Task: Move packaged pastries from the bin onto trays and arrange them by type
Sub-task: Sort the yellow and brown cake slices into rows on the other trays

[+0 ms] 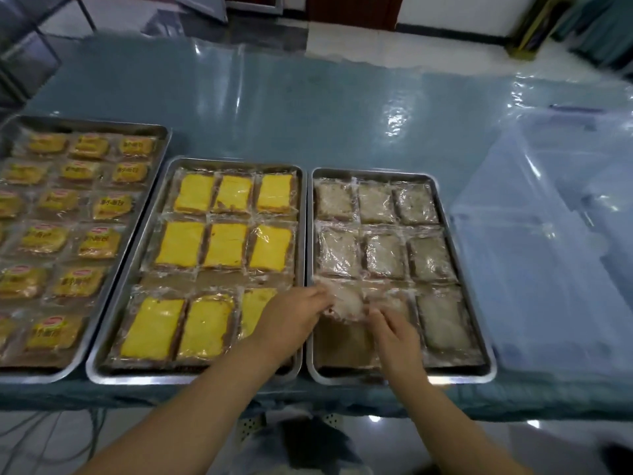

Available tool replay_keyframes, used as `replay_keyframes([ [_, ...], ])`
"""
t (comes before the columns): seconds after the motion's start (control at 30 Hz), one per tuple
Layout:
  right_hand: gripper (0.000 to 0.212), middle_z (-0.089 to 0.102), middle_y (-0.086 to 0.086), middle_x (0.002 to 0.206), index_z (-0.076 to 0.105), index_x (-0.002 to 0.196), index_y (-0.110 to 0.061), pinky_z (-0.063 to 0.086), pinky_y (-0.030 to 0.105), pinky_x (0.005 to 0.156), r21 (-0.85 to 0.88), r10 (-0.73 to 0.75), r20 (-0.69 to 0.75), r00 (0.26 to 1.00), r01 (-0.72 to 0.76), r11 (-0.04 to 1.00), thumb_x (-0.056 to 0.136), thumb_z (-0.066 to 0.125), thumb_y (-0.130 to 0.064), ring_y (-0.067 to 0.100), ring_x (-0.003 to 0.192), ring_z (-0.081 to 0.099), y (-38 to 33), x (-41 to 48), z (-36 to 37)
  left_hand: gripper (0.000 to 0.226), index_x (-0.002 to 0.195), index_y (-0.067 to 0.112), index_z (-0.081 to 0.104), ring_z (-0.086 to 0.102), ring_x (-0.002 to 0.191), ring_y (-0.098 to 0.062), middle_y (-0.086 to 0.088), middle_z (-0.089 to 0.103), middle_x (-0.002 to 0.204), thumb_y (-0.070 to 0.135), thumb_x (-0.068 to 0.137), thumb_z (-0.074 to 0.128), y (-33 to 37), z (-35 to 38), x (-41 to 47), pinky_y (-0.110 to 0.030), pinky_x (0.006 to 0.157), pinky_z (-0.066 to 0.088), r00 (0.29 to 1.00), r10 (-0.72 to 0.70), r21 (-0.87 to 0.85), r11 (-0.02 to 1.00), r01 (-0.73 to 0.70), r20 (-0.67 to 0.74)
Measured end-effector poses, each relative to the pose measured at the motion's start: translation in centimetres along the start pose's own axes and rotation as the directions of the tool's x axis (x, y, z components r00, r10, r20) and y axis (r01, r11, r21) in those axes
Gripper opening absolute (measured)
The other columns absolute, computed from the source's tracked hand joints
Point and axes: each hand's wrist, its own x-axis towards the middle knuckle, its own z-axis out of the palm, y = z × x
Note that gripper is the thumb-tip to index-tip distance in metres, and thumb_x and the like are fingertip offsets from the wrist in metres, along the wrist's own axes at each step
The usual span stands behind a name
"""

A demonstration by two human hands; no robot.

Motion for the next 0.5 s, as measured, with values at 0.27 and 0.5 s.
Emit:
replay_keyframes([
  [0.27, 0.029, 0.062, -0.002, 0.118, 0.071, 0.11, -0.014, 0.038, 0.019, 0.099, -0.538, -0.22, 0.308, 0.925, 0.361, 0.762, 0.084, 0.063, -0.003, 0.015, 0.111, 0.054, 3.0, 0.6, -2.2, 0.032, 0.07, 0.015, 0.071, 0.059, 0.067, -0.018, 0.002, 0.066, 0.071, 0.001, 0.046, 0.086, 0.2, 3.1, -1.4, -0.024, 0.06, 0.046, 0.995, 0.094, 0.18, 0.979, -0.1, 0.042],
  [0.5, 0.037, 0.056, 0.004, 0.13, 0.067, 0.112, -0.024, 0.036, 0.045, 0.104, -0.807, -0.266, 0.285, 0.921, 0.381, 0.452, 0.077, 0.068, -0.013, 0.031, 0.13, 0.041, 4.4, 2.7, -5.1, 0.069, 0.148, 0.019, 0.017, 0.0, 0.144, -0.024, -0.003, 0.01, 0.157, 0.042, 0.091, 0.048, 2.1, 7.0, 2.2, -0.04, 0.112, -0.012, 0.924, -0.117, 0.295, 0.955, 0.005, 0.363],
])
